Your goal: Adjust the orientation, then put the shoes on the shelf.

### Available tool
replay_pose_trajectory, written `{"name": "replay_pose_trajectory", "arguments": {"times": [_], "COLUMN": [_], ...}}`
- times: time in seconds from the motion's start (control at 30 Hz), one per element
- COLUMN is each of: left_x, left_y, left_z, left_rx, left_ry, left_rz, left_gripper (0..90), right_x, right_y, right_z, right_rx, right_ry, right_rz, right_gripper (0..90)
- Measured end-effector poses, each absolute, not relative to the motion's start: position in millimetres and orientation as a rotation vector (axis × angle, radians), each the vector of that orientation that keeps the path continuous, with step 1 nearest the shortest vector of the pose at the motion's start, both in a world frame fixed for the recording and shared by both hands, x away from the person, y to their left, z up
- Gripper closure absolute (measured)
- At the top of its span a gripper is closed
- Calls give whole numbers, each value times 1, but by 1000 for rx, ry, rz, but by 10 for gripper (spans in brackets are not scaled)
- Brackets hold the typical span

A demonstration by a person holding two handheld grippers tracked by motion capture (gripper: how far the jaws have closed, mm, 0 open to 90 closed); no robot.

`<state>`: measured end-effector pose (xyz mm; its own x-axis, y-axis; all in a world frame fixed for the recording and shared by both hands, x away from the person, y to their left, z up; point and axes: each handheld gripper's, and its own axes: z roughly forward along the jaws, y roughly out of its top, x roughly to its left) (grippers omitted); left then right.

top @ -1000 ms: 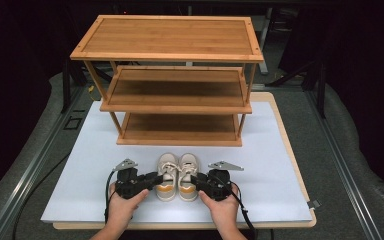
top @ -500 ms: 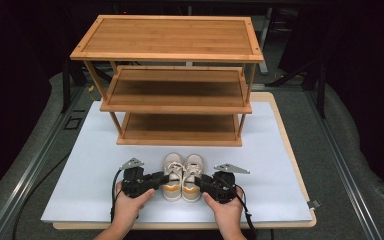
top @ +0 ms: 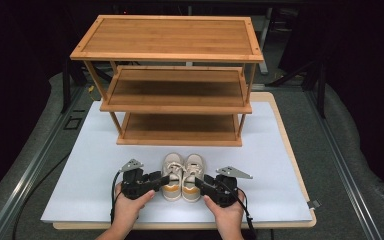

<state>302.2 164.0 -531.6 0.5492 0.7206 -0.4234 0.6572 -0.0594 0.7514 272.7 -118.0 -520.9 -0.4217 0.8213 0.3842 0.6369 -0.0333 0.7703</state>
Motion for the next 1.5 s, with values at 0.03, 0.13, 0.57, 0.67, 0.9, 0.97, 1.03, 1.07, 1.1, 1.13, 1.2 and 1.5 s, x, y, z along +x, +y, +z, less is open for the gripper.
{"name": "replay_pose_trajectory", "arguments": {"times": [0.03, 0.13, 0.57, 0.67, 0.9, 0.97, 1.03, 1.07, 1.1, 1.13, 1.2, 1.5], "left_x": [302, 300, 302, 304, 302, 302, 301, 300, 299, 299, 298, 301], "left_y": [163, 161, 158, 157, 155, 155, 155, 154, 154, 153, 152, 151], "left_z": [-532, -533, -534, -536, -538, -539, -540, -540, -540, -540, -541, -549], "left_rx": [1757, 1744, 1715, 1682, 1655, 1634, 1628, 1615, 1611, 1607, 1594, 1537], "left_ry": [1150, 1152, 1189, 1206, 1225, 1228, 1226, 1218, 1218, 1218, 1219, 1253], "left_rz": [78, 104, 128, 140, 172, 161, 162, 176, 183, 190, 194, 162], "left_gripper": [482, 488, 565, 572, 562, 546, 527, 512, 507, 504, 493, 454], "right_x": [273, 273, 278, 279, 274, 273, 273, 272, 272, 272, 272, 276], "right_y": [-118, -114, -113, -112, -106, -105, -105, -106, -106, -106, -106, -101], "right_z": [-521, -524, -527, -528, -532, -532, -534, -535, -536, -536, -535, -543], "right_rx": [1573, 1584, 1645, 1666, 1664, 1673, 1668, 1693, 1694, 1702, 1695, 1736], "right_ry": [2043, 2041, 2001, 1980, 1884, 1871, 1843, 1812, 1795, 1784, 1763, 1746], "right_rz": [1449, 1440, 1460, 1472, 1466, 1453, 1477, 1502, 1522, 1520, 1520, 1519], "right_gripper": [571, 559, 635, 635, 596, 589, 590, 584, 581, 576, 560, 515]}}
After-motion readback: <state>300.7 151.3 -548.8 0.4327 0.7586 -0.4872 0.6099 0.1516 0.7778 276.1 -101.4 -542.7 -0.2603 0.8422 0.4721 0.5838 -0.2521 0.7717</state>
